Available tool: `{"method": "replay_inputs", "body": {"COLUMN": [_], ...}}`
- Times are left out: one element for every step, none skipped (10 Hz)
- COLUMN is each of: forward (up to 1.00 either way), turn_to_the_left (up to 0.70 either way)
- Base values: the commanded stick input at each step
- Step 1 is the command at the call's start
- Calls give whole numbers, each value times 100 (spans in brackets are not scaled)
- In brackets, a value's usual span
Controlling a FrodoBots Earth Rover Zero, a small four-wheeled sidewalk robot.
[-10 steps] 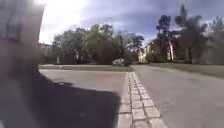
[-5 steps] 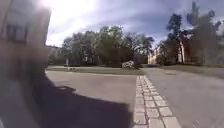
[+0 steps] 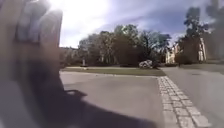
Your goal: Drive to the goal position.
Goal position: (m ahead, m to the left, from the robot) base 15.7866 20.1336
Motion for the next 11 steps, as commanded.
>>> {"method": "replay_inputs", "body": {"forward": [100,100,100,100,100,100,100,100,100,100,100], "turn_to_the_left": [1,1,1,1,27,41,41,41,34,1,1]}}
